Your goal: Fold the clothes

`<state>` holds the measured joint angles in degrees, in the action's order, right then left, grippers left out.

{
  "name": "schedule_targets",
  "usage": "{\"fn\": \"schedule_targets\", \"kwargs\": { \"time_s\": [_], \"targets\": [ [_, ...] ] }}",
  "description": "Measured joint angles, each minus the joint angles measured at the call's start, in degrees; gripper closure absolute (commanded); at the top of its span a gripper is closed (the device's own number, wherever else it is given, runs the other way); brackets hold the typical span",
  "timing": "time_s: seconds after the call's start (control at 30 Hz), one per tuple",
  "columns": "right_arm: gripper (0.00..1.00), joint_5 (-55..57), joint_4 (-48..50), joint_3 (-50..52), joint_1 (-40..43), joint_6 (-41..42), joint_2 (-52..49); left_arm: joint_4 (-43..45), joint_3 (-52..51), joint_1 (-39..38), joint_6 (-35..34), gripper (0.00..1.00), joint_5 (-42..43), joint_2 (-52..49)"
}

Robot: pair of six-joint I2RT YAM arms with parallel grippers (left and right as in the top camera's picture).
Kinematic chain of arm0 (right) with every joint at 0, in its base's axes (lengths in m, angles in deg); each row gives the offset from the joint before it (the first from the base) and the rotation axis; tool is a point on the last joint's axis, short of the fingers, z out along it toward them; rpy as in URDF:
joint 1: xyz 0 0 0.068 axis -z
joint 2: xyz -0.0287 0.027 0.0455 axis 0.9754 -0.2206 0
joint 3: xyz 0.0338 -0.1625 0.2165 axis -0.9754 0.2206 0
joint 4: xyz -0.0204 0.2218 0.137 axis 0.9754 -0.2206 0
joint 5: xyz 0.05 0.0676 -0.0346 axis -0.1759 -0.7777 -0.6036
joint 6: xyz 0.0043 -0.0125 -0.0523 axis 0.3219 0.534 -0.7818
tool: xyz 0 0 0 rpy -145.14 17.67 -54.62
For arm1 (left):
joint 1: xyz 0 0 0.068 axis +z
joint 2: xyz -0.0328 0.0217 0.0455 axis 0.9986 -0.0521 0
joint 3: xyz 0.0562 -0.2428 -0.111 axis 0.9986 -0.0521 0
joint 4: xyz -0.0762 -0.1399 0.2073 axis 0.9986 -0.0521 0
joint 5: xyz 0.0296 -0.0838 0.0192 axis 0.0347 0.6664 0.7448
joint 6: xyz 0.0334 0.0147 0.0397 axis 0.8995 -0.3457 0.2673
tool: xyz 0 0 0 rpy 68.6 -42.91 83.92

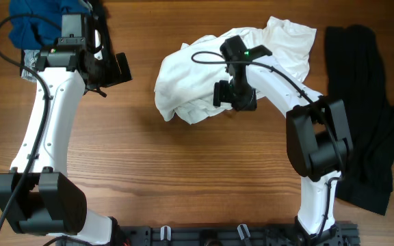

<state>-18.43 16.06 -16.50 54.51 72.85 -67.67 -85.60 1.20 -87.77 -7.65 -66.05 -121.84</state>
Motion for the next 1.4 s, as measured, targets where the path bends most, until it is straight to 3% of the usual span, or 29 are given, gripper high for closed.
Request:
{"fn": "schedule_targets", "kwargs": {
  "time_s": [0.1, 0.17, 0.2, 0.27, 0.43, 0.57, 0.83, 1.2, 1.4],
  "targets": [
    [0.24, 2.12, 3.74, 2.67, 0.04, 1.79, 0.00, 0.20, 0.00, 0.00, -0.33, 0.00, 0.00, 0.00],
    [0.31, 3.39, 5.99, 2.97, 0.04, 2.36, 0.11, 0.44, 0.00, 0.00, -0.35, 0.00, 0.00, 0.00],
    [0.44, 3.85, 6.86, 2.97, 0.04, 2.60, 0.11, 0.44, 0.00, 0.00, -0.37, 0.00, -0.02, 0.00],
    [0.96, 4.55, 7.85, 3.04, 0.04, 2.93, 0.11, 0.44, 0.00, 0.00, -0.55, 0.00, 0.00, 0.00],
    [0.96, 4.57, 5.88, 3.21, 0.17, 3.23, 0.35, 0.66, 0.00, 0.00, -0.98, 0.00, 0.00, 0.00],
    [0.96, 4.22, -4.39, 0.85, 3.50, 0.17, 5.14, 0.92, 0.00, 0.00, -1.18, 0.00, 0.00, 0.00],
    [0.96, 4.13, -22.60, -18.84, 23.65, -11.50, 26.32, 2.14, -0.04, -0.79, -1.18, 0.00, 0.00, 0.00],
    [0.96, -0.33, -21.59, -20.92, 29.53, -17.27, 23.54, 6.49, -0.07, -11.76, -0.59, 0.00, 0.94, 0.00],
    [0.96, -1.66, -21.35, -26.32, 29.16, -17.84, 23.45, 8.94, -0.15, -17.99, 6.91, 0.00, 8.68, -1.68]
  ]
}}
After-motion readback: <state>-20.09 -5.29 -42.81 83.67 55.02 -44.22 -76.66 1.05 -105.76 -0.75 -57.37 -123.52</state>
